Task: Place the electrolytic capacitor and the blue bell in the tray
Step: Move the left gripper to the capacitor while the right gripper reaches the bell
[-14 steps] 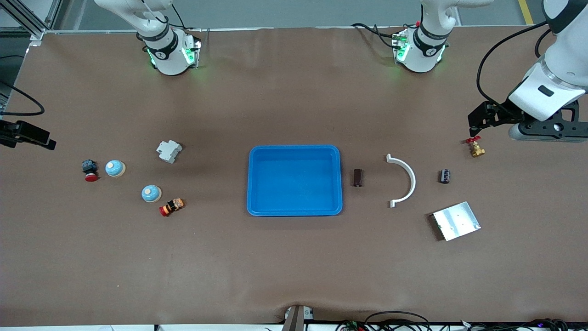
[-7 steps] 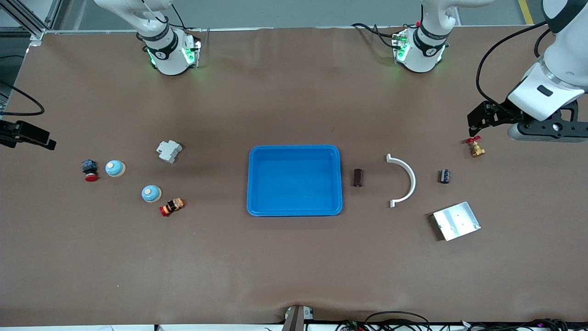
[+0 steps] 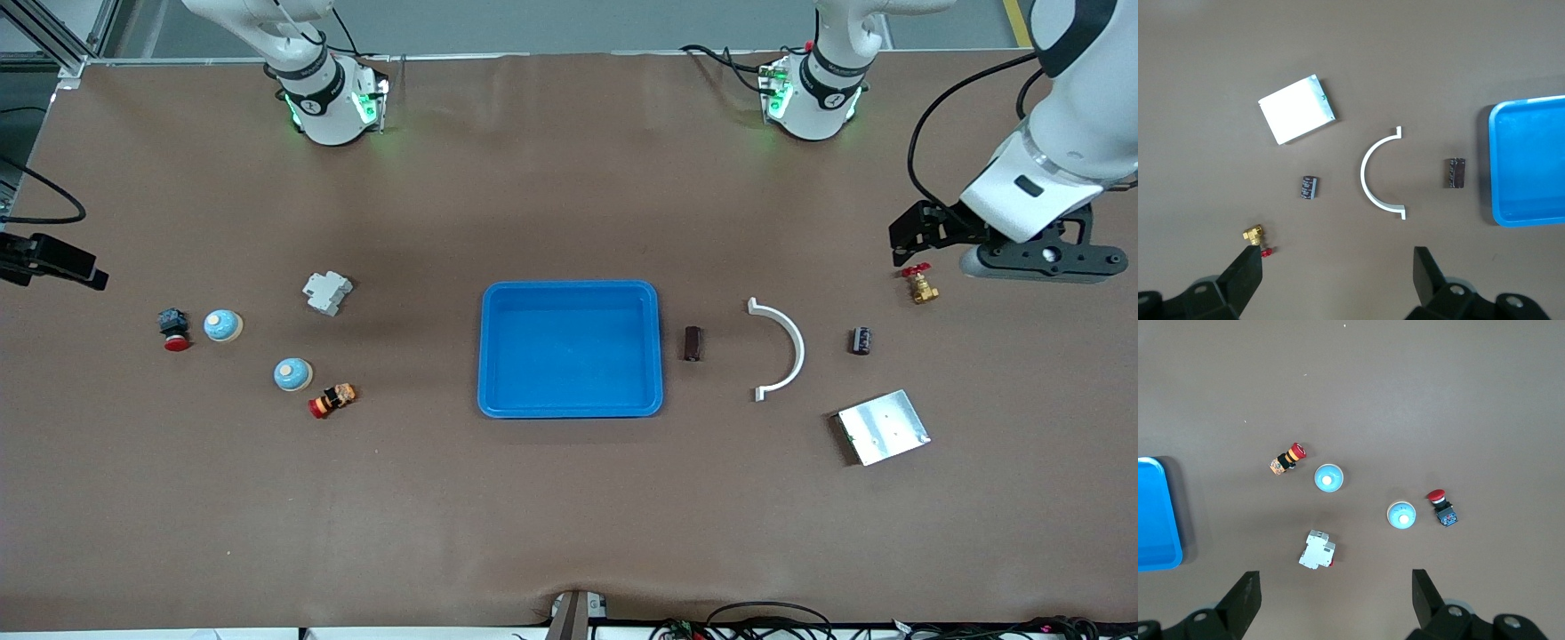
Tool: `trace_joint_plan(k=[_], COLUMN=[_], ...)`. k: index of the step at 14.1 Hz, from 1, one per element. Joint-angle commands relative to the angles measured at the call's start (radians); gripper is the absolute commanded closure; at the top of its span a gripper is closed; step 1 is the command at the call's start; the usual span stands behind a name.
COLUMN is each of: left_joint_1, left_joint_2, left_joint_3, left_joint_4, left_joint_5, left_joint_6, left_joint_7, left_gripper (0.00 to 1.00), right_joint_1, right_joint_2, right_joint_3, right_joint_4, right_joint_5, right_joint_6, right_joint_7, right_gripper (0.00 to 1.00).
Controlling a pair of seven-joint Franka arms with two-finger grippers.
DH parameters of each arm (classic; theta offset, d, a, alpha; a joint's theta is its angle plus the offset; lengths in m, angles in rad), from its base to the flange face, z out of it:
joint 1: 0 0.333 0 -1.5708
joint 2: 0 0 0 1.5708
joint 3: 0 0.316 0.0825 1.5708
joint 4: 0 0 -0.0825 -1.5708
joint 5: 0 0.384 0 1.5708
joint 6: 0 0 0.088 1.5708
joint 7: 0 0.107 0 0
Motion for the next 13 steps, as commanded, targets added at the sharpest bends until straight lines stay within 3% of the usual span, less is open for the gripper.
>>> trace_joint_plan(k=[1,7,13], left_joint_1=[-0.001,-0.016,-0.013], left_joint_2=[0.009,0.045,0.061], left_joint_3=[-0.020,-0.074,-0.152], left_joint_4=[-0.017,-0.022,-0.097], left_joint_5=[-0.011,-0.011,-0.025], left_joint_6=[0.005,0.005,0.097], left_joint_7=[-0.032,-0.098,-0.207], left_gripper=[0.00,0.00,0.00], right_joint_1=[-0.002,-0.019,-0.021], right_joint_2=[-0.023,0.007,0.150], right_joint_3=[-0.003,-0.006,-0.007], right_joint_4=[-0.026,-0.034,-0.083], right_joint_5=[0.008,0.022,0.009], right_joint_6=[-0.001,0.059,0.224], right_joint_7=[-0.012,-0.012,-0.014], right_gripper=[0.00,0.00,0.00])
